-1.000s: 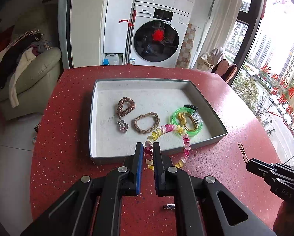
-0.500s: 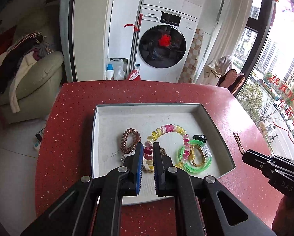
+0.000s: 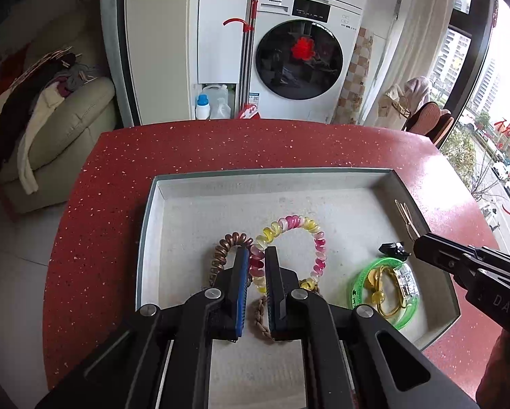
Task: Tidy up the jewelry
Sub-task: 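Carry the bead bracelet and beige clip into the tray and open both tools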
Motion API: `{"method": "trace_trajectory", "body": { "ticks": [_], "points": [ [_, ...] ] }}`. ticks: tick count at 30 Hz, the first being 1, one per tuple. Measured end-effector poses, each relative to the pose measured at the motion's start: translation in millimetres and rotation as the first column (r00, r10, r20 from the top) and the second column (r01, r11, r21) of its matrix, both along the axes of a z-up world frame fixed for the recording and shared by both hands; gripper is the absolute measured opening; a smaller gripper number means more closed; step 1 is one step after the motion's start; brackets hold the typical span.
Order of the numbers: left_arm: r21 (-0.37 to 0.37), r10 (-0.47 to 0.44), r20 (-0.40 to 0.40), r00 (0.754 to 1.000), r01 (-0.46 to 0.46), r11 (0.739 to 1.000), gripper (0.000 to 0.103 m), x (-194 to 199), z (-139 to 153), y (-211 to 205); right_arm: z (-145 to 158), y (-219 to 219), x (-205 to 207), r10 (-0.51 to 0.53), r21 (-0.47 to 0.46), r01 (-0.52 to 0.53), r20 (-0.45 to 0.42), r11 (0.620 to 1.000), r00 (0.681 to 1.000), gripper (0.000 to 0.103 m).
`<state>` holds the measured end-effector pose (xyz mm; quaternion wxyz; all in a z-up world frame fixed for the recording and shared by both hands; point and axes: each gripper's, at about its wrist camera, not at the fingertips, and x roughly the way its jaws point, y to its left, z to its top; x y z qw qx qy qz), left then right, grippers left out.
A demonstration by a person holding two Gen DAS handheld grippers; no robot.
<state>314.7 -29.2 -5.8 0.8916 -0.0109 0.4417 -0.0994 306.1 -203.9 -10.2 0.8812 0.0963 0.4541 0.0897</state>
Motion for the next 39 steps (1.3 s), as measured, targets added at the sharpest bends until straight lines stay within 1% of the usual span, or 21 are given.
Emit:
{"method": "trace_trajectory", "body": {
  "ticks": [5, 11, 17, 19, 20, 21, 23, 27, 33, 39],
  "points": [
    [0.045, -0.013, -0.007, 1.000, 0.013, 0.999, 0.029, 1.1, -12.9, -7.5, -13.1, 3.4, 4.6, 0.004, -0.033, -0.004, -0.015, 0.999, 1.000, 0.009],
    [0.132, -0.028, -0.006, 1.000, 0.028, 0.991, 0.029, -0.7, -23.6, -18.8, -22.2, 4.9, 6.3, 0.006, -0.036, -0.008, -0.034, 0.999, 0.999, 0.009],
    [0.167, -0.036, -0.006, 0.999, 0.037, 0.985, 0.029, -3.0, -27.4, -24.3, -21.7, 5.2, 8.2, 0.015, -0.029, -0.016, -0.040, 0.999, 0.999, 0.010],
    [0.171, -0.035, -0.003, 0.999, 0.035, 0.985, 0.029, -3.6, -26.7, -24.0, -21.0, 4.9, 8.2, 0.021, -0.014, -0.022, -0.042, 1.000, 0.999, 0.013],
    [0.171, -0.034, -0.002, 0.999, 0.034, 0.985, 0.029, -3.7, -26.0, -23.3, -20.0, 4.3, 7.1, 0.020, -0.011, -0.020, -0.039, 1.000, 0.999, 0.021],
    [0.171, -0.031, -0.001, 1.000, 0.031, 0.985, 0.029, -4.5, -25.3, -22.9, -18.2, 3.3, 5.4, 0.015, -0.011, -0.015, -0.032, 1.000, 0.999, 0.033],
    [0.170, -0.027, 0.000, 1.000, 0.027, 0.985, 0.029, -7.0, -23.9, -23.0, -12.7, 2.2, 0.4, 0.004, -0.003, -0.004, -0.007, 1.000, 1.000, 0.044],
    [0.173, -0.019, 0.020, 1.000, 0.015, 0.985, 0.029, -13.5, -19.3, -21.4, -1.6, 0.8, -9.9, -0.006, 0.011, 0.006, 0.023, 1.000, 1.000, 0.044],
    [0.153, -0.011, 0.042, 0.999, 0.004, 0.988, 0.029, -20.8, -10.5, -13.8, 14.0, -3.8, -30.6, -0.022, 0.033, 0.020, 0.064, 0.999, 0.998, 0.044],
    [0.131, -0.003, 0.054, 0.999, -0.004, 0.991, 0.029, -28.7, -1.5, -6.2, 23.6, -5.3, -51.6, -0.026, 0.055, 0.022, 0.082, 0.998, 0.996, 0.044]
  ]
}}
